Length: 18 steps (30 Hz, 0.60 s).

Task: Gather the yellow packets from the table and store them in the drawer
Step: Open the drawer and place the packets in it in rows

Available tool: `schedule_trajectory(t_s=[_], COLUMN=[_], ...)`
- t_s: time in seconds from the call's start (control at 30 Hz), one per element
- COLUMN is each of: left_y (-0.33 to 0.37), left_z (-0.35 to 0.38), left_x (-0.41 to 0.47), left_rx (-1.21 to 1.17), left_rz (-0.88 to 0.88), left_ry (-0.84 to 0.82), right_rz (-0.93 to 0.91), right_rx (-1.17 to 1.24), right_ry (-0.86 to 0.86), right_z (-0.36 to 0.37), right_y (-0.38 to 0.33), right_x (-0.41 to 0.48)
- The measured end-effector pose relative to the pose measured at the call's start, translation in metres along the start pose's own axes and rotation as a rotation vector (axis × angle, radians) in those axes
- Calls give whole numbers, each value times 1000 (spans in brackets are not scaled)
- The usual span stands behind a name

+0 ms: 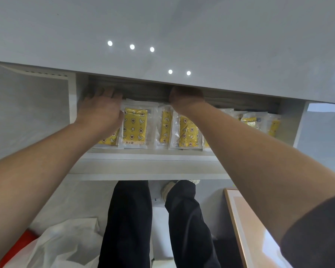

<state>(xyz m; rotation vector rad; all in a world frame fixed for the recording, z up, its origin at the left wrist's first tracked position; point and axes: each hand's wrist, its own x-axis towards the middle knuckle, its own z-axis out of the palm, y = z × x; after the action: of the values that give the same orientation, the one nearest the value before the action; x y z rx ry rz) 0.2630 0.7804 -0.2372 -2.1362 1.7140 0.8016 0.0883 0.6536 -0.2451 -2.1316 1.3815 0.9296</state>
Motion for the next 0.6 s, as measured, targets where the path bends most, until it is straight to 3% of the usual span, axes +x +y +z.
schedule_trajectory(t_s=[0.23, 0.37, 0.6], left_y=[21, 27, 32], left_z=[3, 7, 3], left_x=[0, -1, -39], left_rx=[17, 48, -64], left_rz=[170, 136, 183], left_ry=[6, -25, -10], right_rz=[-209, -252, -294], right_rx=[113, 3, 104], right_ry=[172, 137, 112], right_z=[33, 53, 43], right_y=[-13, -9, 22], right_x=[-39, -42, -89])
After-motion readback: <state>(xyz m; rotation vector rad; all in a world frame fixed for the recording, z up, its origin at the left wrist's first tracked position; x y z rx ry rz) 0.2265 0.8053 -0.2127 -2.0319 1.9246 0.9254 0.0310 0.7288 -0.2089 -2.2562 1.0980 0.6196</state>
